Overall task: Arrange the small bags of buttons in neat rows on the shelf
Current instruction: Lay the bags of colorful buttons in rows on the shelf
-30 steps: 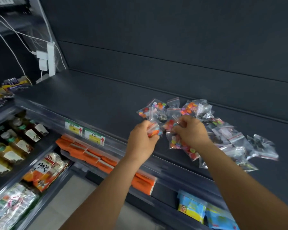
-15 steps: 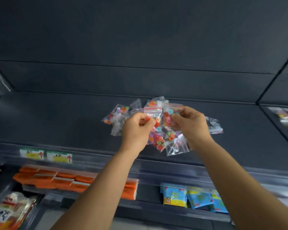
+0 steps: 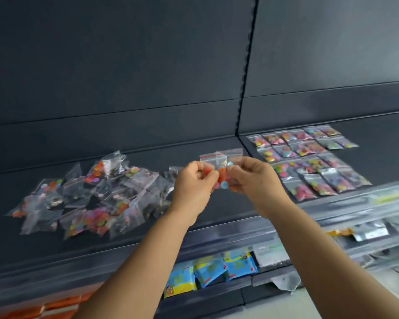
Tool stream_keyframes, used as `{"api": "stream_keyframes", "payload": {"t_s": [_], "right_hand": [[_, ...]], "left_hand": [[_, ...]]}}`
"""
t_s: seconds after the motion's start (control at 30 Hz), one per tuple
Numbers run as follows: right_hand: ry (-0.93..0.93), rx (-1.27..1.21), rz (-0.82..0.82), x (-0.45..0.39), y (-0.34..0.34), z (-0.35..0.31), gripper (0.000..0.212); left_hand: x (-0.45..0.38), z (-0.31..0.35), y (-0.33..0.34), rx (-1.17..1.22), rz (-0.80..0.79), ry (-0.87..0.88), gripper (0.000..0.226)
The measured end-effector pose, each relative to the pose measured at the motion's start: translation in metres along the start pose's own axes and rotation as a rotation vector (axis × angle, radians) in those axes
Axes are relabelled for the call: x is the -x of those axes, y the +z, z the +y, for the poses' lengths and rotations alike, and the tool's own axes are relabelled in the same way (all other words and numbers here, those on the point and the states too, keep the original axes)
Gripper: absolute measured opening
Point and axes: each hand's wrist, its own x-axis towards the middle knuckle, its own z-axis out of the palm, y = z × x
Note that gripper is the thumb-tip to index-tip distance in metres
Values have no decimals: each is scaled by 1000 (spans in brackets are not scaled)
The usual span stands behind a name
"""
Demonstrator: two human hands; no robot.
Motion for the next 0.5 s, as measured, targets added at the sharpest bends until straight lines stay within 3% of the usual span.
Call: {"api": "stream_keyframes", "payload": {"t_s": [0.27, 0.5], "right_hand": [[13, 57, 95, -4, -158, -2, 2], [-4, 98, 231, -23, -254, 5, 13]], "left_hand": [[1, 8, 154, -9, -104, -10, 6], [-13, 13, 247, -127, -137, 51, 6]]}}
